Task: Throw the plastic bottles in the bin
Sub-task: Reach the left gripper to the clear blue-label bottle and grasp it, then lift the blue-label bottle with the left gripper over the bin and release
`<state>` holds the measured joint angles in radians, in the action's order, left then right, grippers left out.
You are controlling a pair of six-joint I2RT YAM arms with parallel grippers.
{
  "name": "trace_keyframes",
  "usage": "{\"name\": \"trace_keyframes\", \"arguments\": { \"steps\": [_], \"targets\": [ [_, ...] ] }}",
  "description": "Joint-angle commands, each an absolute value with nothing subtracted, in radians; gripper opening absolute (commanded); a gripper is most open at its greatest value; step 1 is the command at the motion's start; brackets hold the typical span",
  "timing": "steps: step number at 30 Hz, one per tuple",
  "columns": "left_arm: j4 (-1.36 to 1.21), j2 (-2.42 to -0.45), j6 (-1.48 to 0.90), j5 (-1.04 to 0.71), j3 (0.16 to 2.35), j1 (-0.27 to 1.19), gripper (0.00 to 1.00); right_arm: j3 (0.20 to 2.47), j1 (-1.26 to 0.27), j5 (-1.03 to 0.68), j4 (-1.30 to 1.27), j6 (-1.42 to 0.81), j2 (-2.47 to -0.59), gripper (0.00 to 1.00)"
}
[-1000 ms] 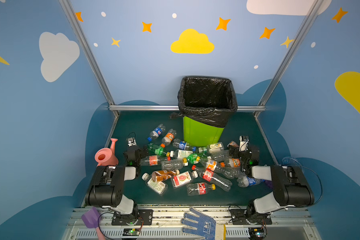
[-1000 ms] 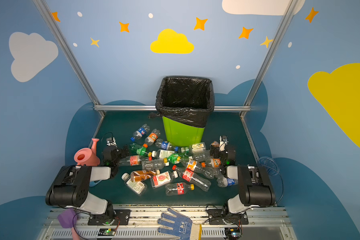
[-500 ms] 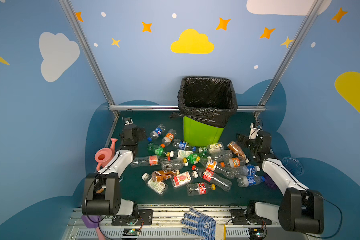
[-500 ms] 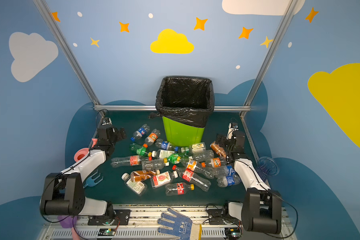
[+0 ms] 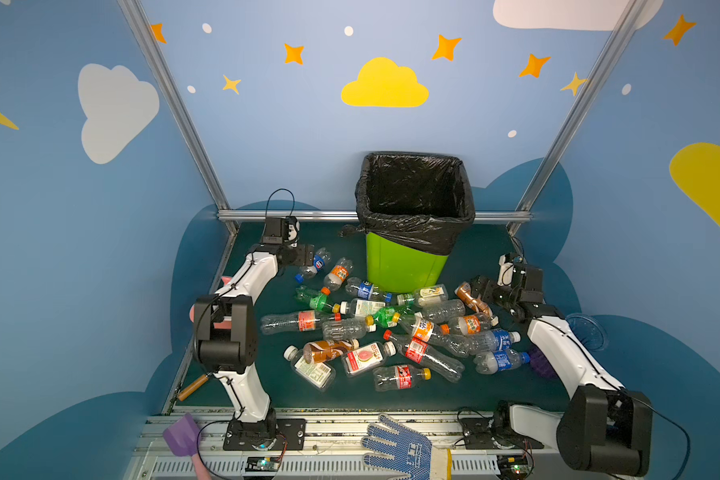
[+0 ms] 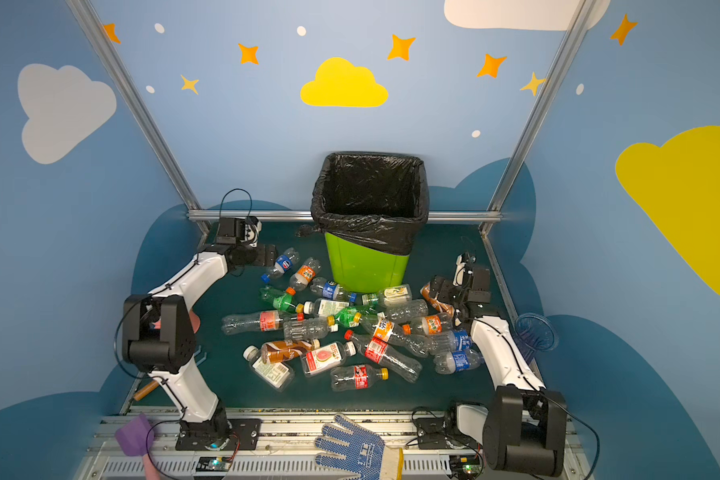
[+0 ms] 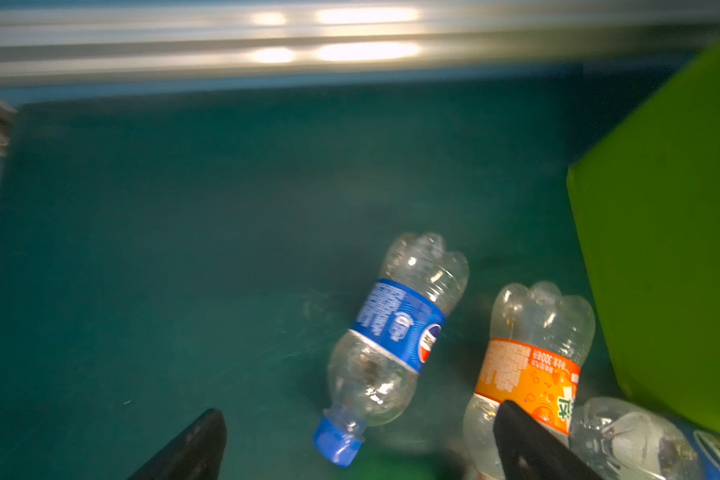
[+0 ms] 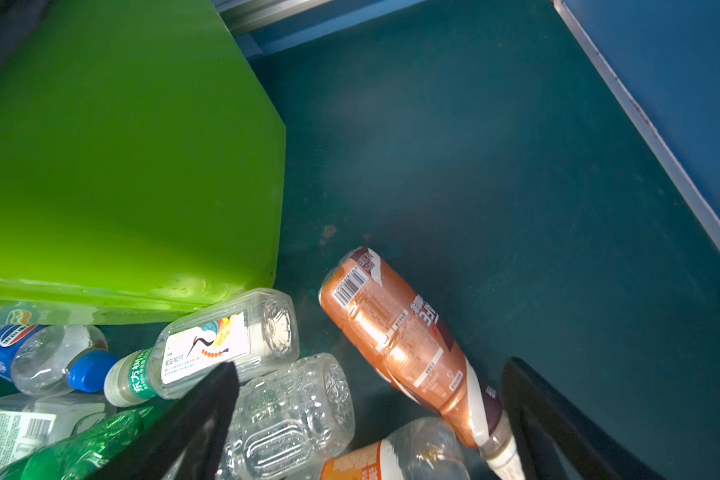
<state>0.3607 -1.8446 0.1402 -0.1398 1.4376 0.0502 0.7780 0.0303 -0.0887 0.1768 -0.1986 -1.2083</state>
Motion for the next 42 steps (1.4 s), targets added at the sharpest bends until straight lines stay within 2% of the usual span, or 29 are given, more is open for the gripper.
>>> {"name": "trace_keyframes", "arguments": {
  "steps": [1, 8, 20, 23, 36, 40, 42],
  "targets": [
    [0.520, -1.924, 0.216, -0.173, 1.528, 0.079, 0.98, 0.801, 0.040, -0.087, 0.228, -0.209, -1.195, 0.98],
    [0.663, -2.102, 0.238, -0.146, 1.748, 0.097, 0.91, 0.796, 0.056, -0.070, 0.259, -0.203, -1.179, 0.98],
    [0.762, -2.218, 0.279, -0.012, 1.864, 0.124, 0.82, 0.790, 0.076, -0.059, 0.263, -0.222, -1.184, 0.98],
    [0.786, -2.247, 0.274, 0.013, 1.902, 0.130, 0.77, 0.791, 0.078, -0.064, 0.256, -0.232, -1.199, 0.98],
    [0.913, -2.425, 0.311, 0.109, 2.151, 0.167, 0.77, 0.790, 0.086, -0.065, 0.270, -0.221, -1.223, 0.98],
    [0.943, -2.454, 0.310, 0.120, 2.190, 0.166, 0.61, 0.783, 0.092, -0.070, 0.268, -0.222, -1.215, 0.98],
    [0.940, -2.454, 0.309, 0.123, 2.192, 0.167, 0.61, 0.781, 0.094, -0.075, 0.266, -0.224, -1.214, 0.98]
  ]
}}
